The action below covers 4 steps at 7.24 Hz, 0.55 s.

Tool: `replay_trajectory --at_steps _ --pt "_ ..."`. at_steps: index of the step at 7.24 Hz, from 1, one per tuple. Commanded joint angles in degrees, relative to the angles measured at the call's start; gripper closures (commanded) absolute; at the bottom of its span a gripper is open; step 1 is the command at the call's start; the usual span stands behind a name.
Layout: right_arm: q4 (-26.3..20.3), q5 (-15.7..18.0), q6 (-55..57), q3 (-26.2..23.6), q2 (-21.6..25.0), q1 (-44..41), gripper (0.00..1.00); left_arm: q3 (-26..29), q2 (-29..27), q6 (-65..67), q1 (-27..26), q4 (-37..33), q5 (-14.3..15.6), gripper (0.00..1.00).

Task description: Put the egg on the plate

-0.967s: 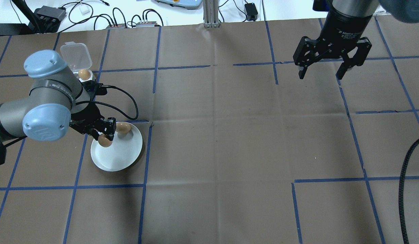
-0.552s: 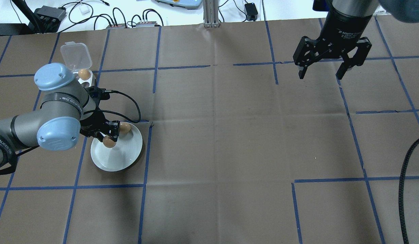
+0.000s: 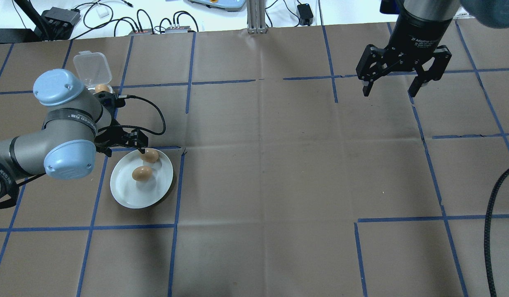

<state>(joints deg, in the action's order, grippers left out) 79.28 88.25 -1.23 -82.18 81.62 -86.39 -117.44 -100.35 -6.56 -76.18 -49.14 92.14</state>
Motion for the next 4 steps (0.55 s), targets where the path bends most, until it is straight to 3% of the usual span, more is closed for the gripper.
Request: replay_trajectory --at_steps 1,4 --pt "0.0 0.08 0.0 0.0 0.03 0.0 0.0 5.7 0.51 5.33 0.15 -2.17 -1.25 0.0" --pt "0.0 0.0 0.0 0.0 0.03 0.0 0.0 22.2 -1.5 1.06 0.68 -20.95 -1.79 0.0"
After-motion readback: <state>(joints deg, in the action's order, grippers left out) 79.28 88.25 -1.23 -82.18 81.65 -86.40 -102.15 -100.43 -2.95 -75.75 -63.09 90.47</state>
